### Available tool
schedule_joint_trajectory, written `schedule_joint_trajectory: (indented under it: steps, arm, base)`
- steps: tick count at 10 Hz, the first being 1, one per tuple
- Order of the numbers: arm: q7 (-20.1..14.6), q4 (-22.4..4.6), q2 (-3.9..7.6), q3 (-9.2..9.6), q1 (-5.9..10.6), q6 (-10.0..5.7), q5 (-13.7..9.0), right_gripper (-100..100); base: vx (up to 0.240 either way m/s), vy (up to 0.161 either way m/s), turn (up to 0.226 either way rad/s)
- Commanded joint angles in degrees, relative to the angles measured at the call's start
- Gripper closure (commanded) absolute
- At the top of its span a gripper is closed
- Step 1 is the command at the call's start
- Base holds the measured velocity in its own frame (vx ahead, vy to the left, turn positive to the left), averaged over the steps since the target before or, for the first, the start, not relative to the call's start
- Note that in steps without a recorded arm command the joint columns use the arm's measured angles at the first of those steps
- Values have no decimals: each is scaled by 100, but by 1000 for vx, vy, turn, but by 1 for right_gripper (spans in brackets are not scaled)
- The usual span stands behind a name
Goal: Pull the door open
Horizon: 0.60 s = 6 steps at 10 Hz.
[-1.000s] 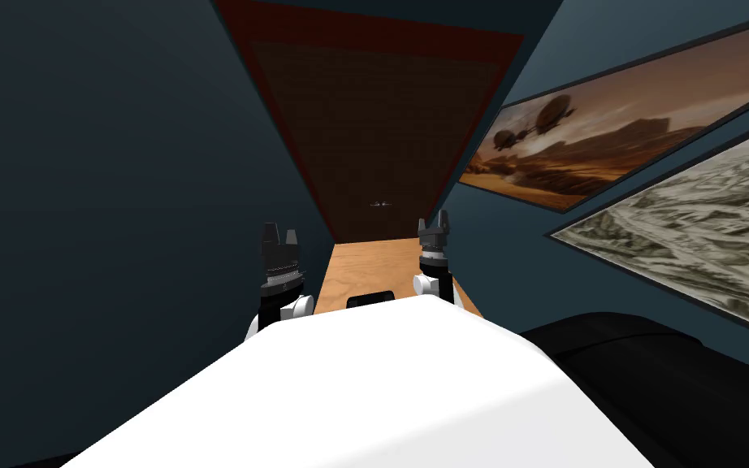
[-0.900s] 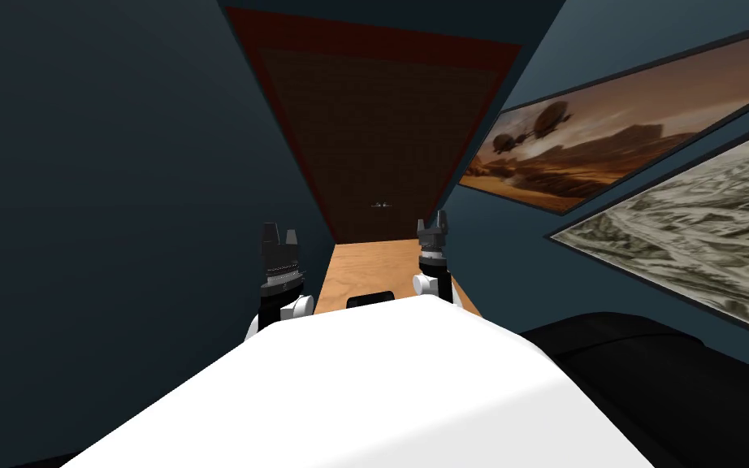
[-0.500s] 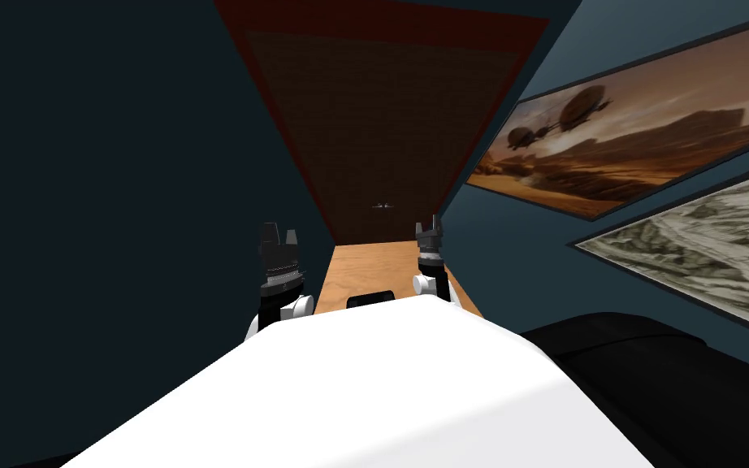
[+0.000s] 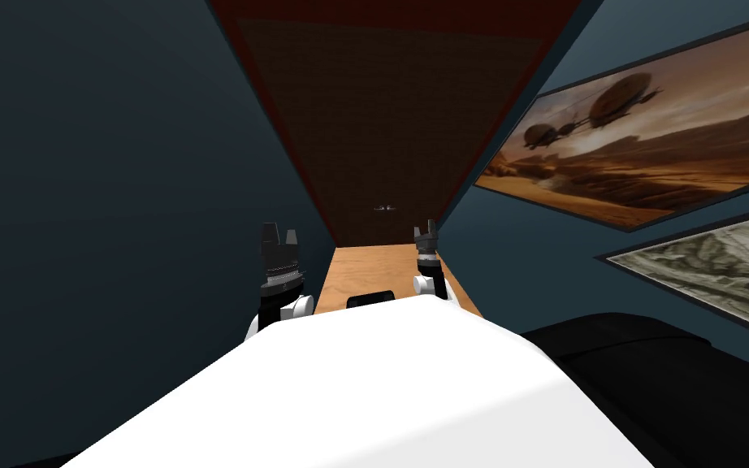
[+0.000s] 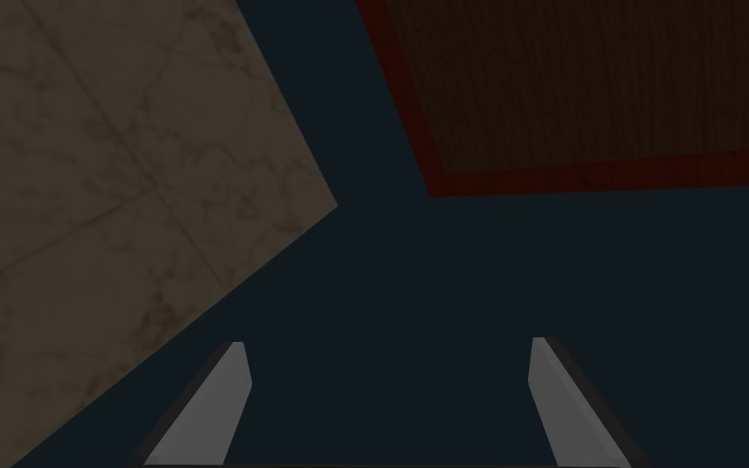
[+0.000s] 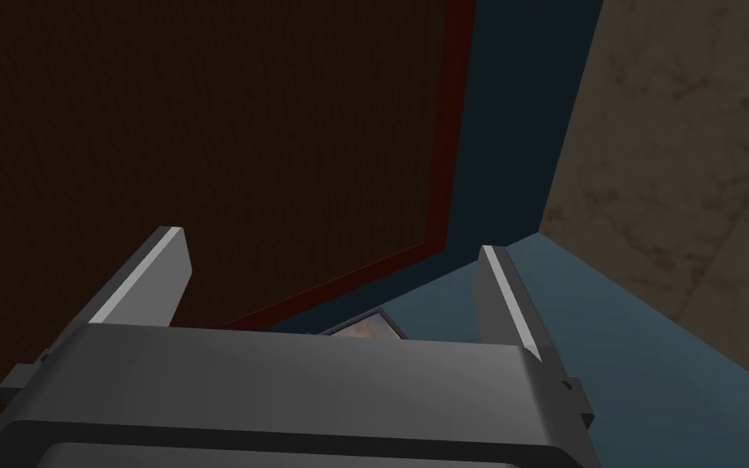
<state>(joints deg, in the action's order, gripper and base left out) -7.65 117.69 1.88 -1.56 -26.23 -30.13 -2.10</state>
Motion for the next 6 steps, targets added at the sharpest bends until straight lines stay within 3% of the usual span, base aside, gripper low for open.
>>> schedule_joint_trajectory:
  steps: [1,6]
  arm:
    - [-17,-179,36,-42,57,-38,19,-100]
    - [-86,-799,159,-193,224,-184,75,-100]
  base:
    - [94,-6,39]
    - [91,-10,37]
